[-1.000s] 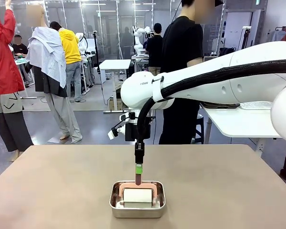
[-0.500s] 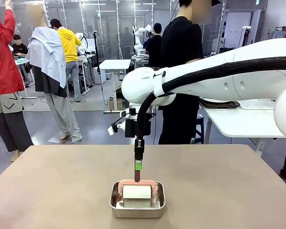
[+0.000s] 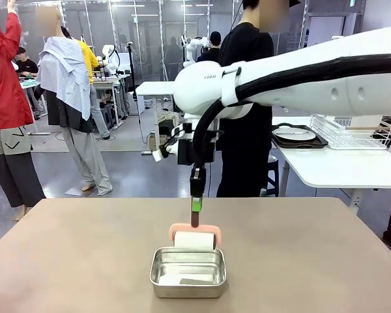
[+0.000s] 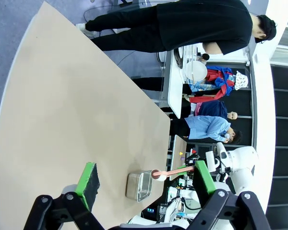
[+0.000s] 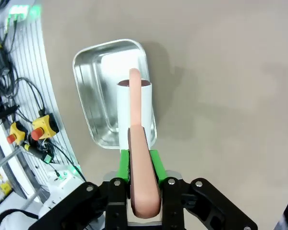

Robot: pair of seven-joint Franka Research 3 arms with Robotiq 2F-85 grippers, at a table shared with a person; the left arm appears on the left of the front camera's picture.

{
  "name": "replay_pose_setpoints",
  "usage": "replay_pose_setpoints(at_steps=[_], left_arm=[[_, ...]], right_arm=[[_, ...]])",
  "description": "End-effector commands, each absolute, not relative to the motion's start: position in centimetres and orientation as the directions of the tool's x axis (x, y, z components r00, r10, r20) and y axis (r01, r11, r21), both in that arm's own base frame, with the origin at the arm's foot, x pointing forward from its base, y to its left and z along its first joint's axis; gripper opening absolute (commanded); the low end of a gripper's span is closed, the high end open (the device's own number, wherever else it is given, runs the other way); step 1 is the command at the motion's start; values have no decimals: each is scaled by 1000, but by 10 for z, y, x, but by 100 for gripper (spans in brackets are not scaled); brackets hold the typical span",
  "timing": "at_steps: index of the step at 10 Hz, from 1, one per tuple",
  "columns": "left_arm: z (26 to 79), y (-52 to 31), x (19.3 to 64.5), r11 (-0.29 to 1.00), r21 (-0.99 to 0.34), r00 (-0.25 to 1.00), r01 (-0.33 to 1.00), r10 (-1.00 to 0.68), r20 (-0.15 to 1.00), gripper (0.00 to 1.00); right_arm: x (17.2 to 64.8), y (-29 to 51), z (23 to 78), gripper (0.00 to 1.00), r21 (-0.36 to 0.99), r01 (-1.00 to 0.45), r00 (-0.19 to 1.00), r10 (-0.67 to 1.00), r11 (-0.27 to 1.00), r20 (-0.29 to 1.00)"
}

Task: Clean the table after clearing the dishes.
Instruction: When the right (or left) Handle tray is removed, use the right hand (or left hand) to clean the right (or left) side of the table with the Lint Roller.

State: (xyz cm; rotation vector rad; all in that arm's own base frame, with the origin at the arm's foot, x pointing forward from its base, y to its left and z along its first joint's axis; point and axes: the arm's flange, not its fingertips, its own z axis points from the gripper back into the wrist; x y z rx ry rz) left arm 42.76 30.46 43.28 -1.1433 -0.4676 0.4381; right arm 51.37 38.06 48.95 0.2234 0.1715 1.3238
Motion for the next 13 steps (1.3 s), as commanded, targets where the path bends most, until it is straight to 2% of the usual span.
replay_pose_setpoints(at_steps=[1,3,5,7,9,10,11,13], left_arm=[[435,308,426,352,-932,830,-86,543,128,100],[435,308,426,352,-932,830,-86,543,128,100],[435,308,426,352,-932,830,-86,543,128,100],[435,308,426,352,-932,830,-86,543,128,100],[435,308,426,352,-932,830,-86,543,128,100],[435,308,426,352,-932,830,-86,543,128,100],[435,308,426,352,-932,830,-86,543,128,100],[435,308,426,352,-932,830,-86,543,128,100]], right_arm=[[472,319,507,5,213,-784,601,799,583,27],[435,238,507,5,276,-471,882,456,838,121],[424,185,475,5,438,-79,996,51,896,76],[438,161,439,5,536,17,978,-125,844,165],[458,148,418,5,578,69,960,-212,813,183],[470,148,411,5,609,36,968,-179,792,175],[450,125,421,5,544,43,987,-119,838,106],[450,125,421,5,544,43,987,-119,838,106]])
